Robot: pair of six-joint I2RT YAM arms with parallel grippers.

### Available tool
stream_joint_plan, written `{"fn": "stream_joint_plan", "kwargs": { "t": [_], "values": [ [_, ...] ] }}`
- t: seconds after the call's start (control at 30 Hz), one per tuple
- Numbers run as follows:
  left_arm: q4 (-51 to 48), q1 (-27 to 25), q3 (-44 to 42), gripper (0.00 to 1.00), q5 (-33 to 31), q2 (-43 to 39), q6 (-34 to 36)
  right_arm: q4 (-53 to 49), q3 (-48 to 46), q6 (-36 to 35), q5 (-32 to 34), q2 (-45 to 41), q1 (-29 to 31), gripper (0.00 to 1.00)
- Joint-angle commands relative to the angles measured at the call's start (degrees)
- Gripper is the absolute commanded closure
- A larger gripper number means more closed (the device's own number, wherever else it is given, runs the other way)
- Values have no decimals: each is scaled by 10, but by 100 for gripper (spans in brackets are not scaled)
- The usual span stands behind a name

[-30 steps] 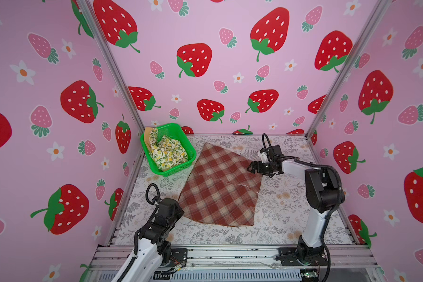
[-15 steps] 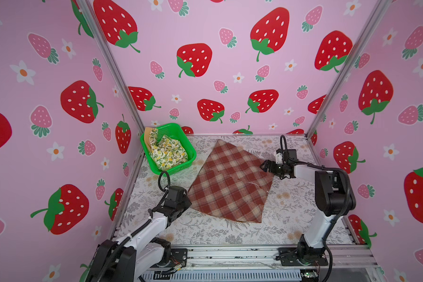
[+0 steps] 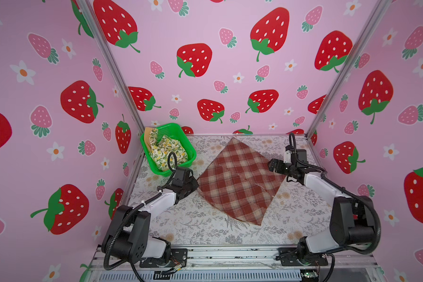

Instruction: Fold and stack the skirts

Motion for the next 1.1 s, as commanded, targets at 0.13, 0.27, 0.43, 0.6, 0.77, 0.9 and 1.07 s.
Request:
{"fn": "stream_joint_plan", "kwargs": {
  "t": [0.13, 0.27, 0.43, 0.6, 0.77, 0.9, 1.07],
  "values": [
    [-66, 17, 85, 100, 22, 2, 40, -63, -54, -28, 86, -101, 188, 0],
    [-85, 26, 122, 100, 39, 27, 54, -74, -101, -10, 131, -131, 301, 0],
    [-102, 33, 166, 100, 79, 71, 58, -83, -132, 15, 202, -127, 453, 1],
    [-114, 40, 195, 100, 93, 99, 57, -94, -153, 53, 245, -105, 549, 5],
    [-119, 54, 210, 100, 94, 111, 50, -101, -173, 80, 252, -95, 592, 10],
    [-125, 65, 229, 100, 105, 124, 49, -119, -179, 94, 274, -82, 611, 11],
    [-128, 70, 242, 100, 113, 137, 47, -105, -189, 94, 269, -76, 615, 14]
  ]
}}
